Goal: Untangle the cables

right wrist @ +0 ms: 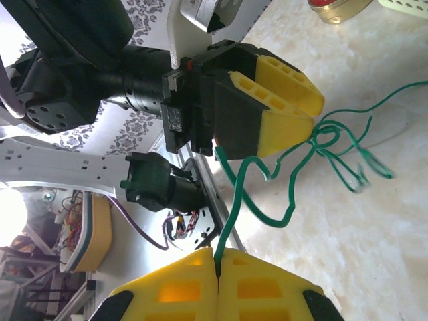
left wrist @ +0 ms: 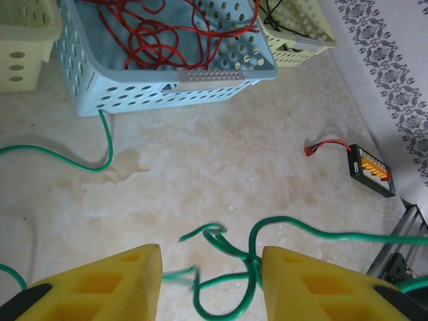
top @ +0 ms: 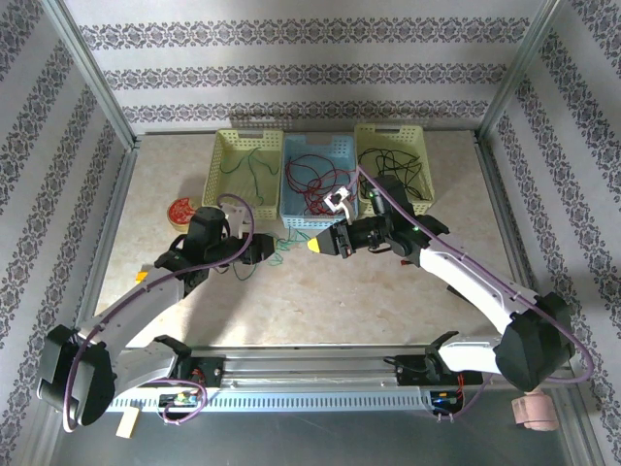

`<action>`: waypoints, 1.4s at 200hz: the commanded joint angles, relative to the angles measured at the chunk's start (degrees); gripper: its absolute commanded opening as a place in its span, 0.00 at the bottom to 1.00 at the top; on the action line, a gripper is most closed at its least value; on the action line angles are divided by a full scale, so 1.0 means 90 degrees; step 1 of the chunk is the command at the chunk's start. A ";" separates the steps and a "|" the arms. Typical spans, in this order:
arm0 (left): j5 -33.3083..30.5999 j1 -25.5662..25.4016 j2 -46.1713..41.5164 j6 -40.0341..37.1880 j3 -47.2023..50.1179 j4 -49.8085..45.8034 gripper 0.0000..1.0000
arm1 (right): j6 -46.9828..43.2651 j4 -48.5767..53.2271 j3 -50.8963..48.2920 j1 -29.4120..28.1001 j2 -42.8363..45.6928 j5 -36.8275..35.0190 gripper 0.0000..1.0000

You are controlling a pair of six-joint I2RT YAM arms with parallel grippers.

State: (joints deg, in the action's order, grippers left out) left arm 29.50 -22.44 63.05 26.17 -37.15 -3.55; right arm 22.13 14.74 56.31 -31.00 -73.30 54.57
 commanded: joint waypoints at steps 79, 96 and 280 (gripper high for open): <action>0.0264 -0.0047 -0.0013 0.0167 0.0135 0.0333 0.47 | 0.0268 -0.0429 0.0169 0.0090 -0.0156 0.0374 0.00; 0.0246 -0.0047 -0.0124 0.0186 0.0218 0.0292 0.49 | 0.0277 -0.0439 0.0172 0.0151 -0.0190 0.0454 0.00; 0.0031 -0.0046 -0.0648 -0.0176 -0.0018 -0.0724 0.50 | 0.0707 -0.0779 0.0013 0.0700 -0.0254 0.1210 0.00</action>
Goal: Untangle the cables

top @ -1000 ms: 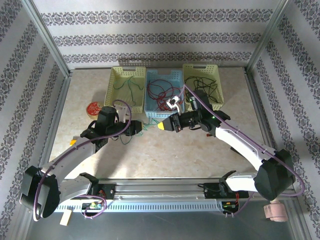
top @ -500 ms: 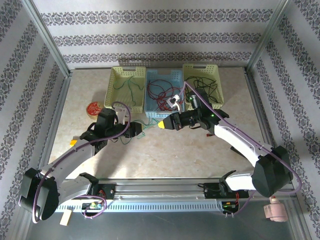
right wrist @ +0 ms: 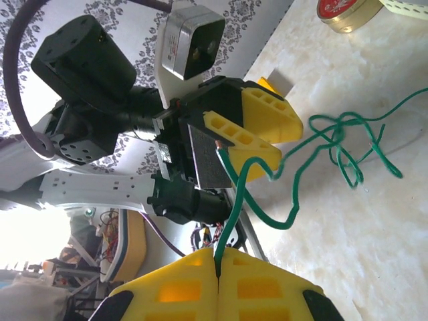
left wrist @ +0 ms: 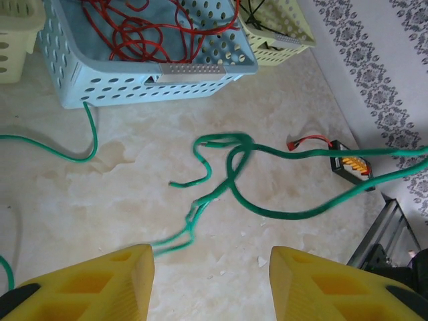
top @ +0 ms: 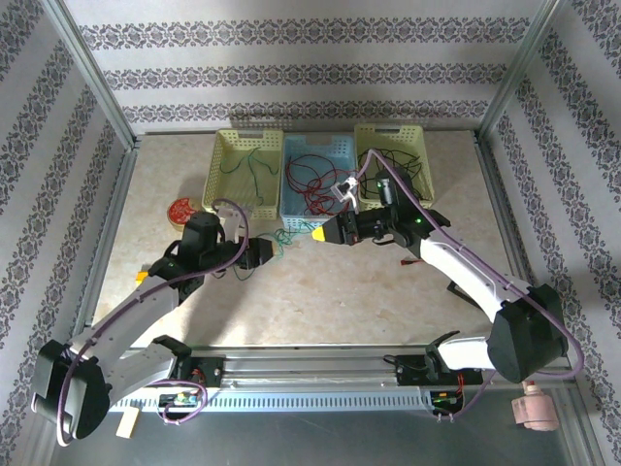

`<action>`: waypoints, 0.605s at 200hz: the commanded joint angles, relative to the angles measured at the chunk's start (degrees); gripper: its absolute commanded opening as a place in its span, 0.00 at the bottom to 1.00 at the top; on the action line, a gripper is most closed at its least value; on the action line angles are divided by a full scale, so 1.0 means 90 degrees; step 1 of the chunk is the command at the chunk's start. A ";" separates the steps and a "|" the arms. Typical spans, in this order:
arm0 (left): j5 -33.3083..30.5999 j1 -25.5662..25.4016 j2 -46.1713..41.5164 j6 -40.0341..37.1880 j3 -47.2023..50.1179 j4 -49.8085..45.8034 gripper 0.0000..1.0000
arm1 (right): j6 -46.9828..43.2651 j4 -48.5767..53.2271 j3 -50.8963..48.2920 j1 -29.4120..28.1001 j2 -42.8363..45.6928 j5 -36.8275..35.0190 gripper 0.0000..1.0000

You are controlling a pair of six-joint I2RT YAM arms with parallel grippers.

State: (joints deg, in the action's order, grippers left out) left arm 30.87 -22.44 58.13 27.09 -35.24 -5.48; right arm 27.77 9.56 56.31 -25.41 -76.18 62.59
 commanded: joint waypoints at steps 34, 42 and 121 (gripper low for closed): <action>-0.0106 -0.0057 -0.0116 -0.0294 -0.0229 -0.0583 0.50 | 0.0161 -0.0177 -0.0073 0.0064 0.0035 0.0338 0.00; -0.0112 -0.0049 -0.0120 -0.0313 -0.0243 -0.0610 0.50 | 0.0184 -0.0165 -0.0111 0.0043 0.0062 0.0332 0.00; -0.0191 -0.0055 0.0339 -0.0458 -0.0355 -0.0700 0.50 | 0.0218 0.0125 -0.0710 -0.0067 -0.0209 -0.0641 0.00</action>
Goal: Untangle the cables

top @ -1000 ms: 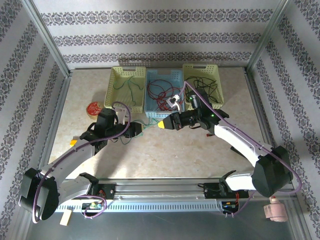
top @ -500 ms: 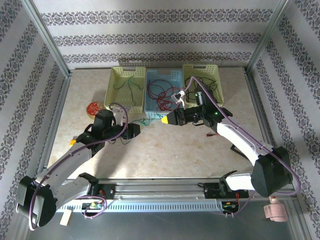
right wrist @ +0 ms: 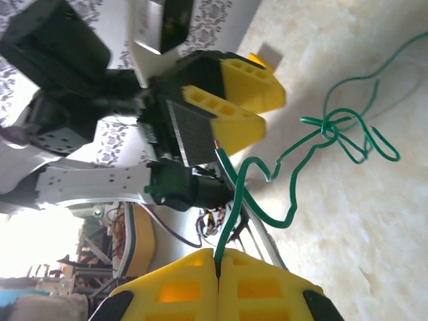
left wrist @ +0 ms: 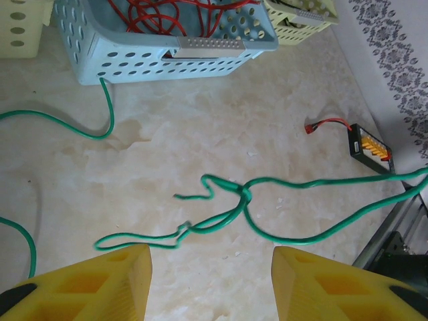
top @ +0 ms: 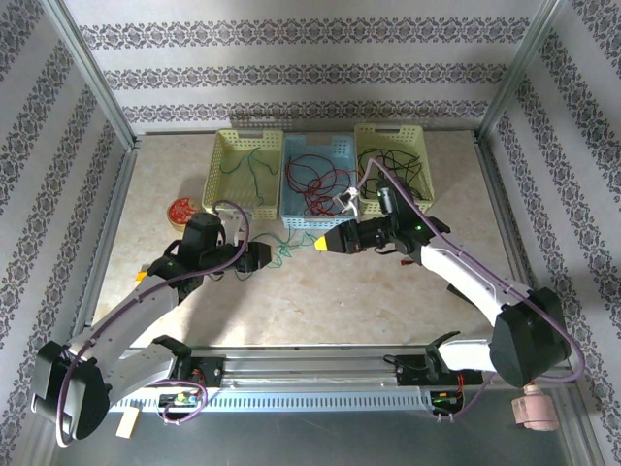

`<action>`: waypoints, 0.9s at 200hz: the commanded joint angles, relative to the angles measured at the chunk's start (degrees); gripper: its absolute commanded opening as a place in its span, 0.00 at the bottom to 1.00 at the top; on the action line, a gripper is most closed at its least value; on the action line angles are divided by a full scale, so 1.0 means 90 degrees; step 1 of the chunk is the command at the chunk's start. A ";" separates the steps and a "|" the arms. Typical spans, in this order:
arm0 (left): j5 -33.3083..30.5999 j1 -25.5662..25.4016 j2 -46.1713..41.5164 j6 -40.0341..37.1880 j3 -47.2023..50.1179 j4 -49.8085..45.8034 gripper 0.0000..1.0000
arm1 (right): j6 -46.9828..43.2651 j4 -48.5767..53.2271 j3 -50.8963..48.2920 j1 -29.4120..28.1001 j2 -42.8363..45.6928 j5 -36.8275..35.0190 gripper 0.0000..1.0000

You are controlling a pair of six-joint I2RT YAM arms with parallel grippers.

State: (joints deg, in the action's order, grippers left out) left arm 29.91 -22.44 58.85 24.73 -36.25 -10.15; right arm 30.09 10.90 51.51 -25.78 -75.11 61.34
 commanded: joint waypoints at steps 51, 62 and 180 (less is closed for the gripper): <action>-0.0330 -0.0063 0.0952 -0.0220 -0.0345 -0.0171 0.49 | 0.0238 -0.0253 0.0036 0.0042 -0.1485 -0.1228 0.00; -0.0453 -0.0075 0.1120 -0.0247 -0.0388 -0.0209 0.48 | 0.0236 -0.0308 0.0025 0.0033 -0.1601 -0.1367 0.00; -0.0789 -0.0476 0.2635 -0.0022 -0.0485 0.0793 0.39 | 0.0116 -0.0206 -0.0006 0.0208 -0.1640 -0.1265 0.00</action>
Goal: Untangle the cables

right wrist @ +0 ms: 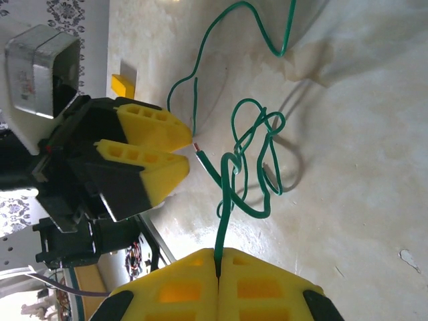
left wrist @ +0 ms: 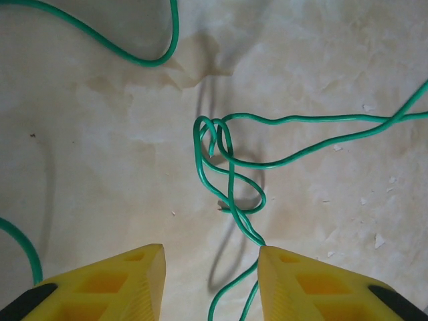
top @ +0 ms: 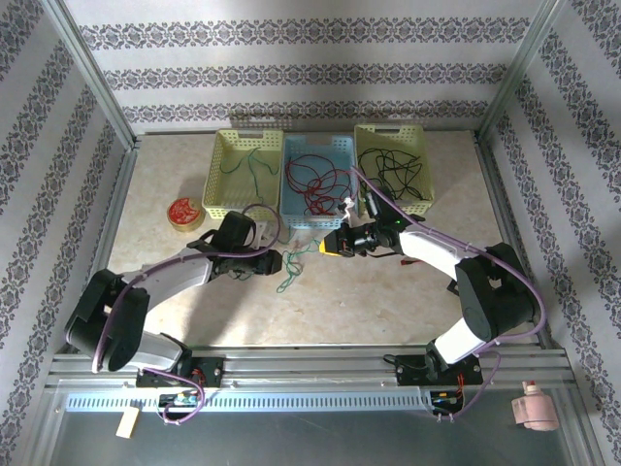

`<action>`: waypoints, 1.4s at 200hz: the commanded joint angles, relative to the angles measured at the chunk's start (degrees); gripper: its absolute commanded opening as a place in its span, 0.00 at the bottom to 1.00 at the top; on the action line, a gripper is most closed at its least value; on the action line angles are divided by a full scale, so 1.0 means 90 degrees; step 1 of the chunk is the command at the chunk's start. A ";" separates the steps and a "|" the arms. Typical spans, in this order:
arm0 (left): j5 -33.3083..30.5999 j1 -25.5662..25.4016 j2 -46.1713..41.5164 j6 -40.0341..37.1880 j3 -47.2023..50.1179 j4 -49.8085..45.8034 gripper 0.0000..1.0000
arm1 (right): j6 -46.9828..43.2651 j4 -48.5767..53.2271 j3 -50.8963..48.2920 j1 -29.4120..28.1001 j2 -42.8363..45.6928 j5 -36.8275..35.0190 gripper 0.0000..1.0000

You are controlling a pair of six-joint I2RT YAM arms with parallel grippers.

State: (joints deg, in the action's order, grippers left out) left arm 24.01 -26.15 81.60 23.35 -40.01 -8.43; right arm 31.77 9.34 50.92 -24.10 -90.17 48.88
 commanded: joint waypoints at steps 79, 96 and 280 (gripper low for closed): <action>-0.0158 -0.0065 0.0930 0.0203 -0.0453 0.0722 0.38 | -0.0141 -0.0004 -0.0070 0.0002 0.0309 0.0174 0.00; -0.0159 -0.0063 0.0981 0.0198 -0.0483 0.0789 0.38 | -0.0143 -0.0006 -0.0081 0.0002 0.0346 0.0195 0.00; -0.0396 -0.0248 0.1852 -0.0305 -0.1067 0.0150 0.38 | -0.0181 0.0024 -0.0091 -0.0113 0.0419 0.0218 0.00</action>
State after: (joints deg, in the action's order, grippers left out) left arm 23.16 -27.03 96.57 23.64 -47.77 -3.60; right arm 31.33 9.41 50.81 -24.25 -88.09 49.36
